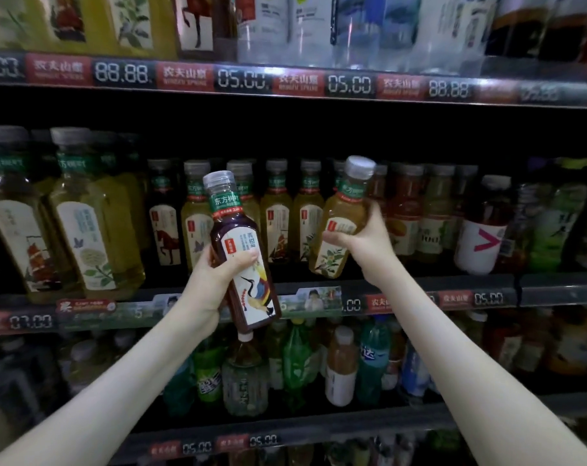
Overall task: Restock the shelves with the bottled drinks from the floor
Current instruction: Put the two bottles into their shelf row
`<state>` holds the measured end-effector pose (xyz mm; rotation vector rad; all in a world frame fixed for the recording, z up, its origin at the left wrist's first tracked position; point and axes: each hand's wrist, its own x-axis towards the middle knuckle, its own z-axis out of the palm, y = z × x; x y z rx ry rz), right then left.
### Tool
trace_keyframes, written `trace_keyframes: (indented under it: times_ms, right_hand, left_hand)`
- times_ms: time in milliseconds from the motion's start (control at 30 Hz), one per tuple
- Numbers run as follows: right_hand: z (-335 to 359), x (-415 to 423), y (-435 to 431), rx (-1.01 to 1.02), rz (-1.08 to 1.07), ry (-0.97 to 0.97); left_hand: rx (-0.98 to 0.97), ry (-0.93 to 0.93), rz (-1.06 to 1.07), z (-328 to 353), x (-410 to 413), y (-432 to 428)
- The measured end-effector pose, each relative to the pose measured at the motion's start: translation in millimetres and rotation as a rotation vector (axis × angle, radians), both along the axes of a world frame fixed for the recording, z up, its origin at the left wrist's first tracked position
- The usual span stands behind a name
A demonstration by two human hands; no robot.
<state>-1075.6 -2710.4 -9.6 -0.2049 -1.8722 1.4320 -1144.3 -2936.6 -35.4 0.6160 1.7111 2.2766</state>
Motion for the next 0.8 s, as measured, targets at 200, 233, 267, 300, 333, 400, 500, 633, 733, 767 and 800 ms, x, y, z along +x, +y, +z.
trace_keyframes:
  times_ms: [200,233,267,300,333,400,500,633,733,767,800]
  right_hand:
    - [5,-27,-3,0.063,0.164,-0.249]
    - [7,-29,-2,0.081,0.192,-0.281]
    - [8,-30,-1,0.104,0.203,-0.306]
    - [7,-33,-1,0.12,0.201,-0.316]
    - [6,-34,-2,0.129,0.188,-0.32]
    - [3,-37,-7,0.144,0.158,-0.298]
    - [1,-40,-11,0.233,0.072,-0.328]
    - [1,-39,-31,0.424,-0.258,-0.318]
    - [5,-20,-81,0.475,-0.341,-0.037]
    - [8,-13,-99,0.474,-0.211,0.004]
    - [12,-4,-120,0.47,-0.025,-0.025]
  left_hand:
    - [-0.024,-0.046,-0.039,-2,0,-12]
    - [-0.023,-0.054,-0.052,-2,0,-15]
    - [-0.026,-0.053,-0.061,-3,-1,-18]
    - [-0.032,-0.045,-0.068,-3,-1,-21]
    - [-0.042,-0.033,-0.068,-4,-2,-24]
    - [-0.084,-0.008,-0.064,-4,-2,-30]
    - [-0.163,0.023,-0.071,-5,-4,-39]
    - [-0.245,0.09,-0.065,-4,-5,-54]
    - [-0.317,0.221,-0.061,-4,-10,-65]
    - [-0.351,0.292,-0.052,-3,-12,-69]
    - [-0.376,0.364,-0.047,-2,-13,-73]
